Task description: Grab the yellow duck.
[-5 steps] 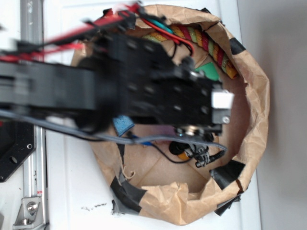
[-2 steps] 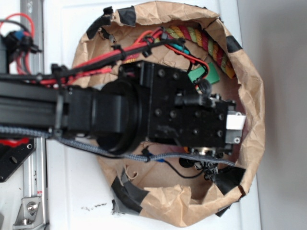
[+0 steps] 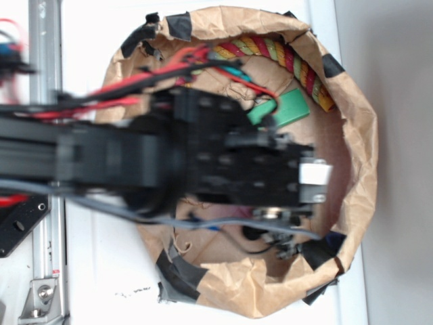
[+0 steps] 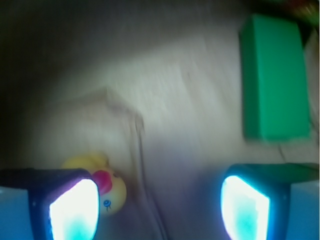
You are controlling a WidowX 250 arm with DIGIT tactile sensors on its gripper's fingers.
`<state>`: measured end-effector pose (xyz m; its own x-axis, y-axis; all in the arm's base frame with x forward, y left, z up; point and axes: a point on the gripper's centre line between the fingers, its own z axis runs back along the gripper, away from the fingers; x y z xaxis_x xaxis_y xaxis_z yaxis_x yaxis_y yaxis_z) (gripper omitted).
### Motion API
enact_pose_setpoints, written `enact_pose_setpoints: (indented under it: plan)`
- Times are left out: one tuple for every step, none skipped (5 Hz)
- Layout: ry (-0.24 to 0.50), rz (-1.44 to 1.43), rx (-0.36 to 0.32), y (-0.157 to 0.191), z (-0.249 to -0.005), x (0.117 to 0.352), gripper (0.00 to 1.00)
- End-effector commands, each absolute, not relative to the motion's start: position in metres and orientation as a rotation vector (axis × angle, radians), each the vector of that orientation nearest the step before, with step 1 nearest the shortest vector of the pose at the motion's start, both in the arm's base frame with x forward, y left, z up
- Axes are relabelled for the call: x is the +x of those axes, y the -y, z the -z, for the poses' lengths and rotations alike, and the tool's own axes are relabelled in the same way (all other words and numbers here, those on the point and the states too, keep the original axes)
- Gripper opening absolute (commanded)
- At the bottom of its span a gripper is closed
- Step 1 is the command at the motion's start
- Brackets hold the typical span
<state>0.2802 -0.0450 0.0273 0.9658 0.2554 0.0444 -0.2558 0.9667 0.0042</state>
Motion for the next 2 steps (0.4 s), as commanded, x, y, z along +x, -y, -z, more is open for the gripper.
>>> enact_pose_setpoints:
  plan:
    - [0.006, -0.163, 0.024, 0.0529, -0.0050, 0.2651, 1.00]
    - [-0.009, -0.136, -0.045, 0.0596, -0.0103, 0.2628, 1.00]
